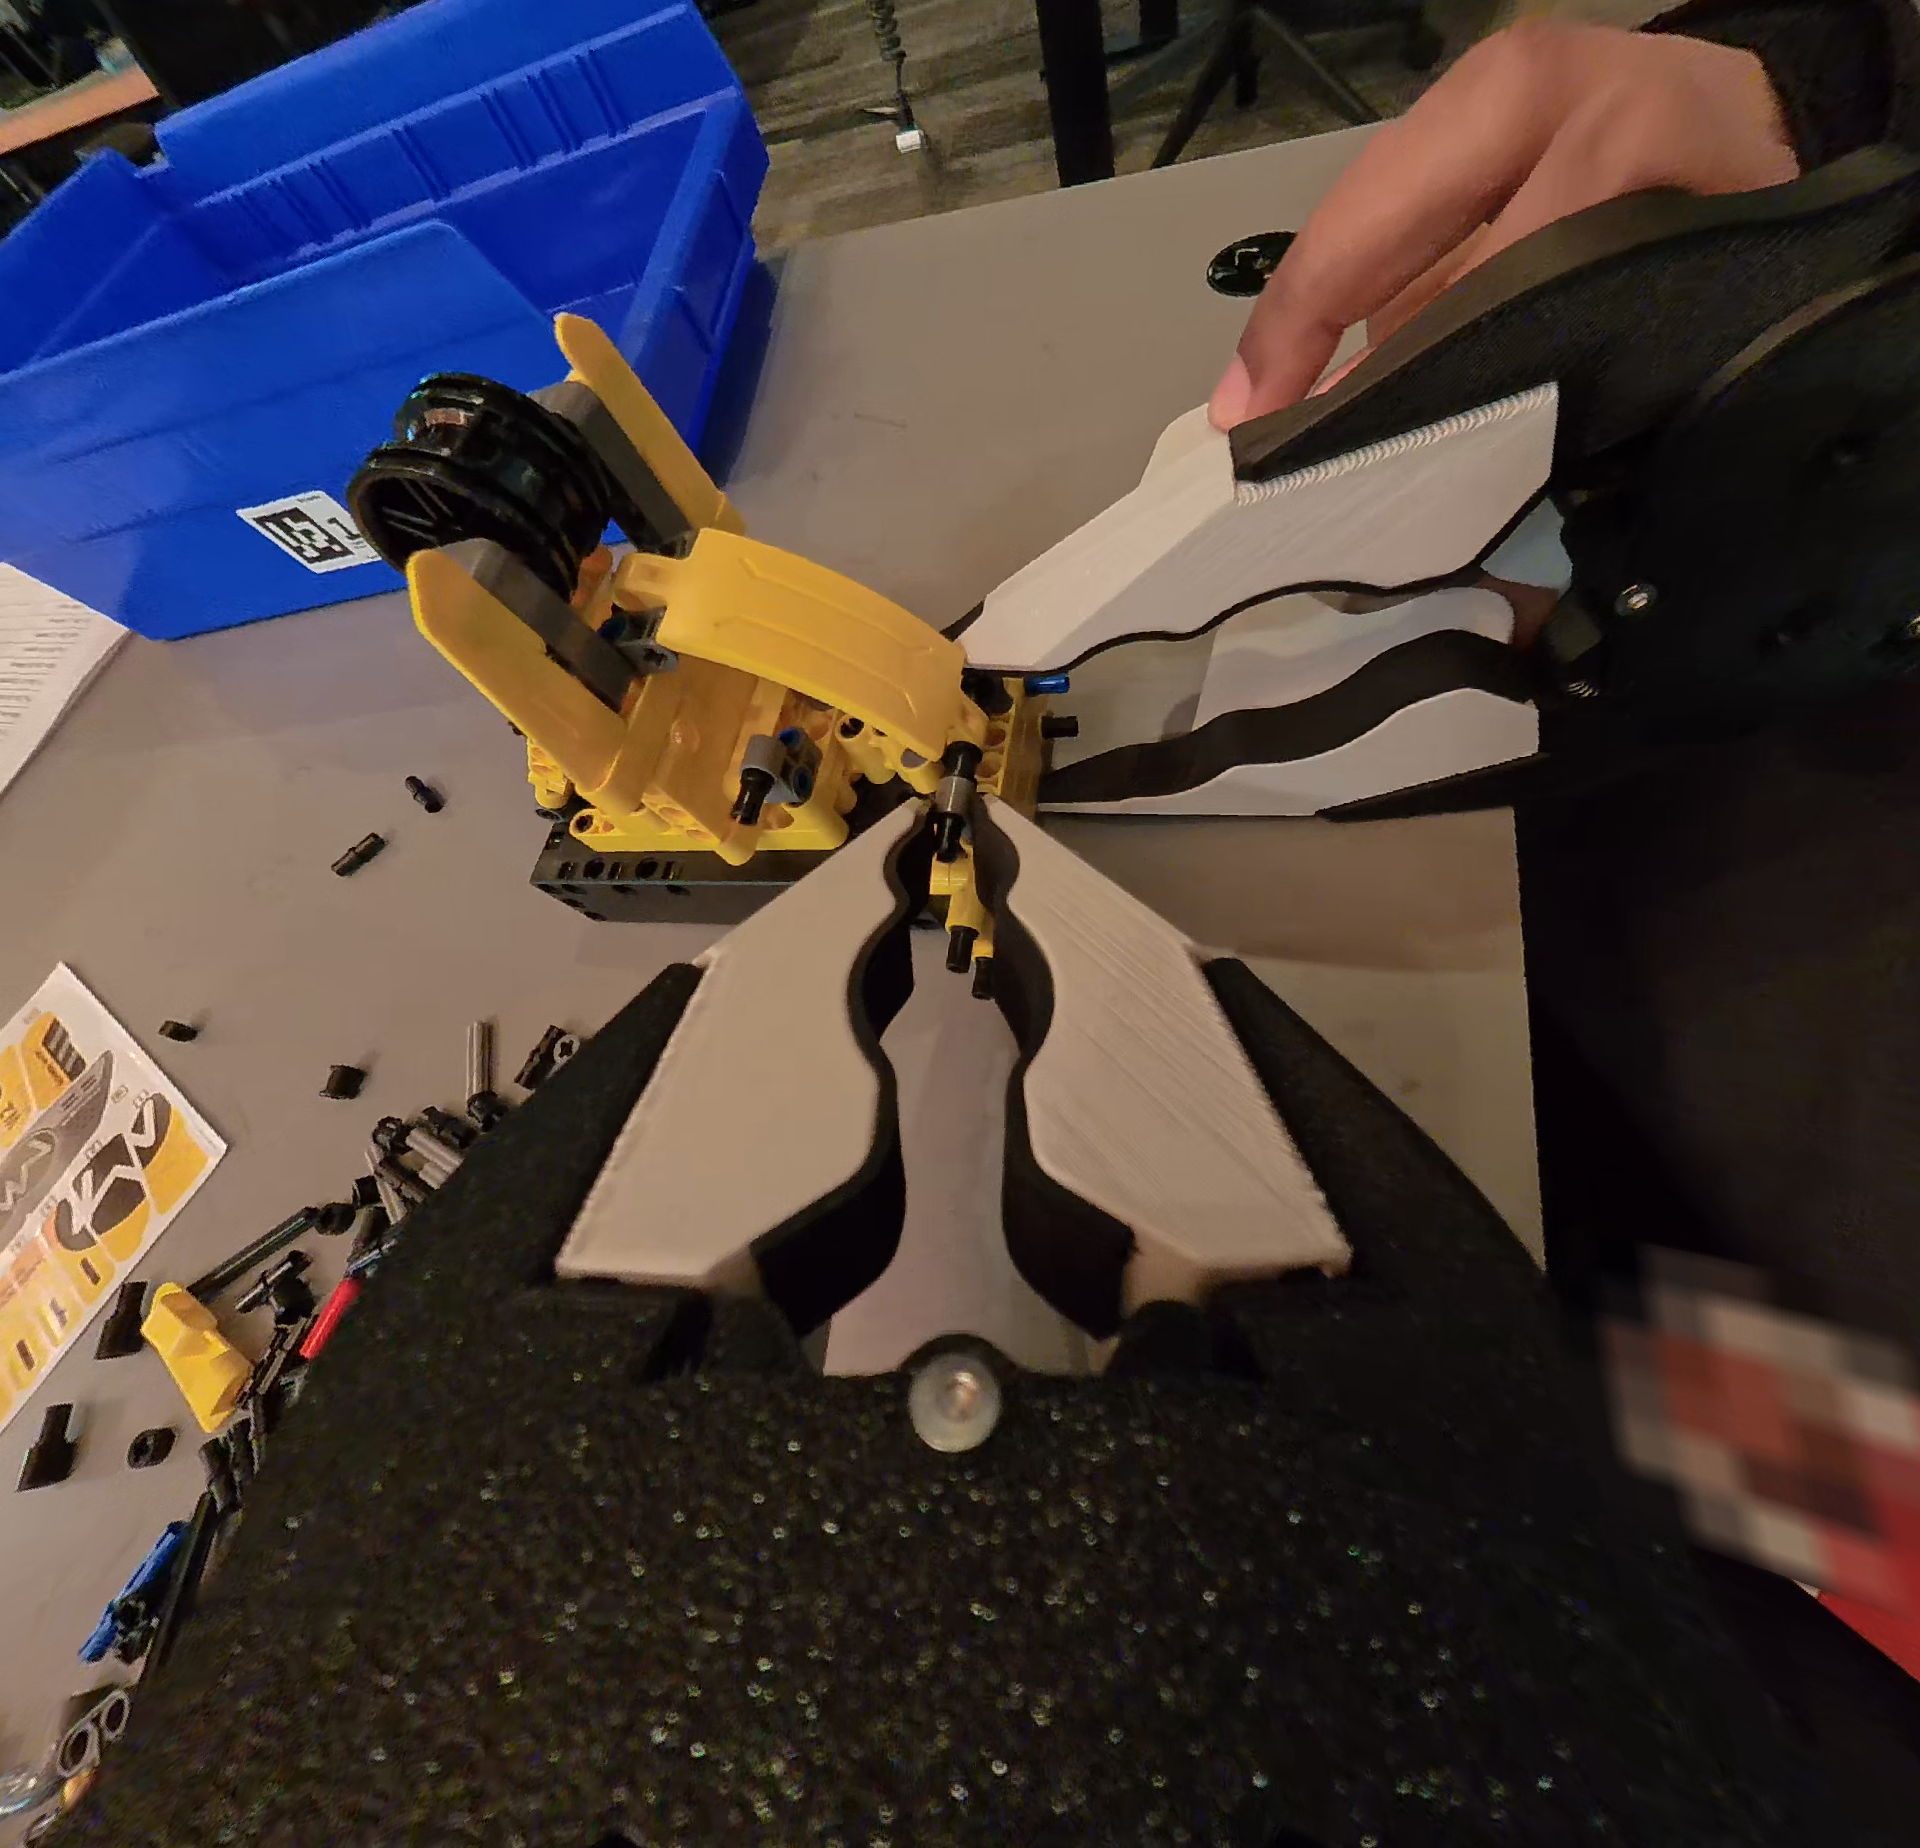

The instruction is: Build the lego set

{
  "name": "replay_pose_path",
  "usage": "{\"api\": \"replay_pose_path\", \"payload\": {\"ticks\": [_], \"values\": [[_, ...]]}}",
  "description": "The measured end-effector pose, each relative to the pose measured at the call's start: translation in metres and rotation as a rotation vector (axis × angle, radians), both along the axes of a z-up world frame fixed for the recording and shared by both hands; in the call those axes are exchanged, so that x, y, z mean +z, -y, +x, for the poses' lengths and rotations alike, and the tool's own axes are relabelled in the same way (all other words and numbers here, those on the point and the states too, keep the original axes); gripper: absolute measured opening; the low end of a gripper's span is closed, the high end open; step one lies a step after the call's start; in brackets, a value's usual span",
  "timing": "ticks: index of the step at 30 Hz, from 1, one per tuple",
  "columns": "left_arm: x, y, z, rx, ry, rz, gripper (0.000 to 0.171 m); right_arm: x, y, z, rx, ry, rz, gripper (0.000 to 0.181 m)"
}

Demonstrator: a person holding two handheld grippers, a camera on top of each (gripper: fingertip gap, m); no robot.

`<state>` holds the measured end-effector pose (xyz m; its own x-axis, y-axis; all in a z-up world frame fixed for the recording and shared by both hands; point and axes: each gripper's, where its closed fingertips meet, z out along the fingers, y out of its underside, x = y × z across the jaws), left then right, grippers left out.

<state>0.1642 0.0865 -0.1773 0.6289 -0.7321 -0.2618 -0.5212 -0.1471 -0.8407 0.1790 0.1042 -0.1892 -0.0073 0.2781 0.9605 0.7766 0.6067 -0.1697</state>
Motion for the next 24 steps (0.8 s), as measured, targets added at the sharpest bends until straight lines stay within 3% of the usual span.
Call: {"api": "replay_pose_path", "payload": {"ticks": [24], "values": [[0.0012, -0.003, -0.0017, 0.013, -0.058, 0.079, 0.006, 0.001, -0.0007, 0.0005, 0.026, -0.03, -0.01, 0.041]]}}
